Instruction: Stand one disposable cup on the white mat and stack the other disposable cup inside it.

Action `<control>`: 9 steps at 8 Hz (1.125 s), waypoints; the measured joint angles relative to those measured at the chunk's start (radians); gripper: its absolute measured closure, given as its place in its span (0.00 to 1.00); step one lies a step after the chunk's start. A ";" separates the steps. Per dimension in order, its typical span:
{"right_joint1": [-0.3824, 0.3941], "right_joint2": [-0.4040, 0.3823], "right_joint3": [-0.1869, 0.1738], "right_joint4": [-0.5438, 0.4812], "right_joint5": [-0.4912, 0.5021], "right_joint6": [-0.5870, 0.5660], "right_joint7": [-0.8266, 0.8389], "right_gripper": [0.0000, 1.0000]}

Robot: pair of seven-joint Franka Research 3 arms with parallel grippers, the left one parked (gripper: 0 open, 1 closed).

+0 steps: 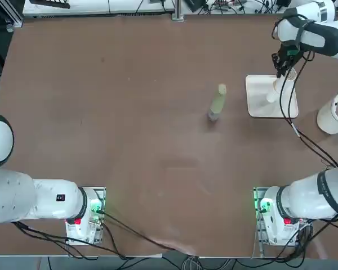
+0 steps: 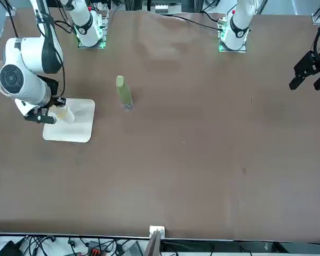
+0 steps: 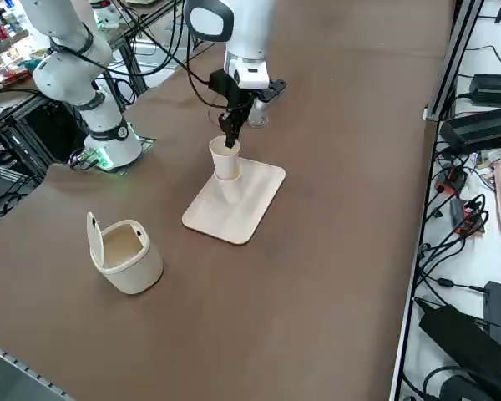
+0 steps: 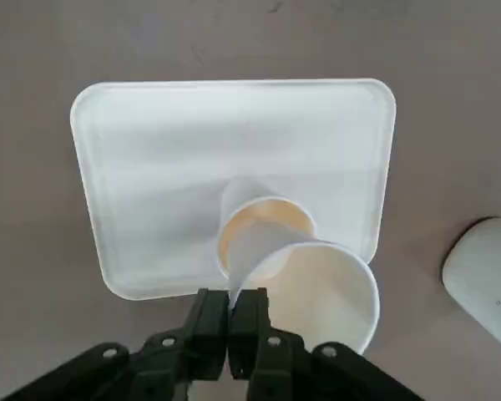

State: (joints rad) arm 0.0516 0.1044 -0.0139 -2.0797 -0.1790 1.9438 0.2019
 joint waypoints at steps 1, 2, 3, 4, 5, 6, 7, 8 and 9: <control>-0.001 0.005 -0.001 0.000 0.000 0.002 0.000 0.90; -0.002 0.009 -0.002 0.003 0.000 0.005 0.000 0.75; -0.003 0.009 -0.004 0.017 0.000 0.005 0.000 0.58; -0.005 0.006 -0.006 0.041 0.000 0.004 0.000 0.38; -0.007 0.000 -0.009 0.074 0.000 -0.008 -0.007 0.20; -0.007 -0.008 -0.010 0.122 0.000 -0.054 -0.028 0.02; -0.007 -0.018 -0.011 0.190 0.010 -0.131 -0.064 0.00; -0.010 -0.028 -0.014 0.279 0.047 -0.226 -0.108 0.00; -0.016 -0.037 -0.017 0.371 0.085 -0.319 -0.152 0.00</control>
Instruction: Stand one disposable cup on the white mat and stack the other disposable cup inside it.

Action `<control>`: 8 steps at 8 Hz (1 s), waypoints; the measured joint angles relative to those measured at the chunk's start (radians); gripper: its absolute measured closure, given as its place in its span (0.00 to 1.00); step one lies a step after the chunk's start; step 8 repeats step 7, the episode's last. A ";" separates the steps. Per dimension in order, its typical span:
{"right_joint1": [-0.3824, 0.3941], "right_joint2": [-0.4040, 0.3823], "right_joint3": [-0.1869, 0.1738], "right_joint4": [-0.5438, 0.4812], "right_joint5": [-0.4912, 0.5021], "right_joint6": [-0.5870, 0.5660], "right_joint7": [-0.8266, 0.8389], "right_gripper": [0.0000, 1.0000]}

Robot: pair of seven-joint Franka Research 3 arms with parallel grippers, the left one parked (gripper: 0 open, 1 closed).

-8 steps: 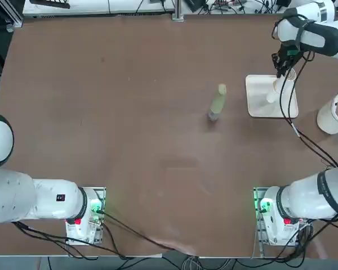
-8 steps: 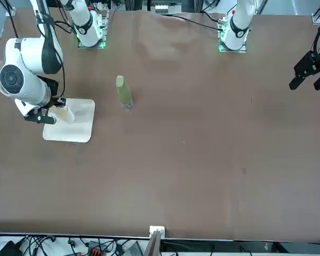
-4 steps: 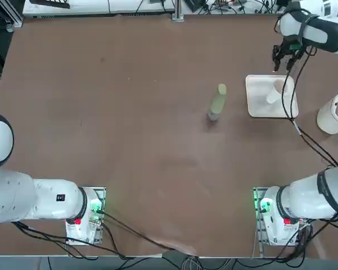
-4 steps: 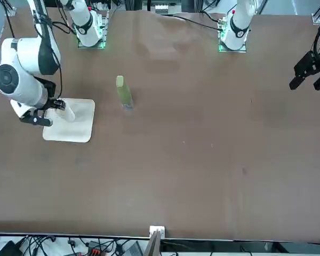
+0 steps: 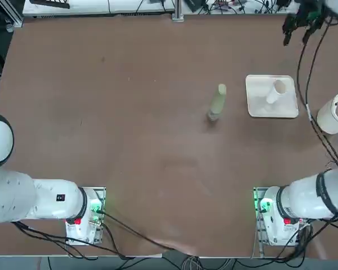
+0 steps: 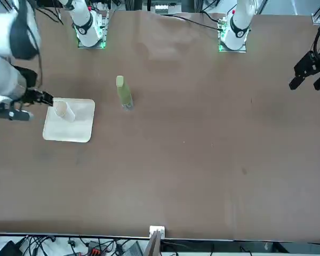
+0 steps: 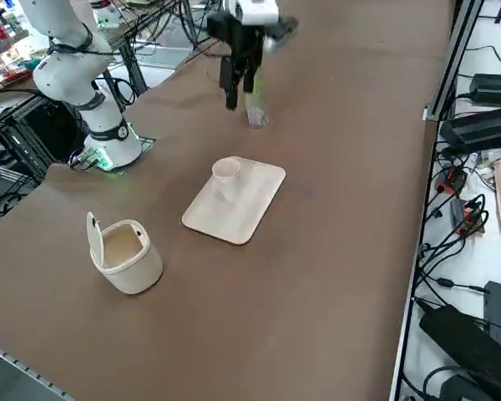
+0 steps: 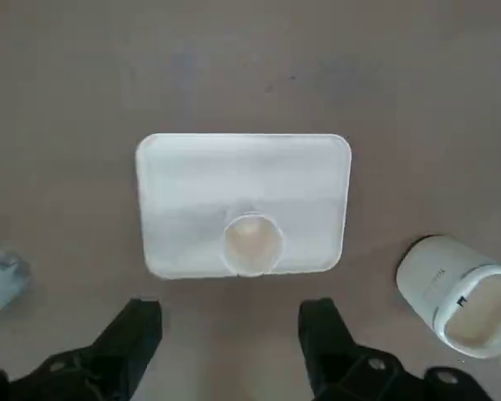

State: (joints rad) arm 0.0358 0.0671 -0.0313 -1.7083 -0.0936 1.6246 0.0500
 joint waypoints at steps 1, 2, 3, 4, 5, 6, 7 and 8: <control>-0.010 -0.009 -0.001 0.074 0.021 -0.075 -0.040 0.00; -0.015 -0.018 -0.005 0.121 0.033 -0.118 -0.074 0.00; -0.020 -0.032 -0.005 0.145 0.049 -0.137 -0.088 0.00; -0.023 -0.048 -0.005 0.155 0.061 -0.142 -0.089 0.00; -0.025 -0.068 -0.005 0.156 0.065 -0.146 -0.090 0.00; -0.033 -0.087 -0.005 0.155 0.066 -0.154 -0.095 0.00; -0.038 -0.100 -0.004 0.149 0.068 -0.159 -0.096 0.00; -0.038 -0.100 -0.004 0.149 0.068 -0.159 -0.096 0.00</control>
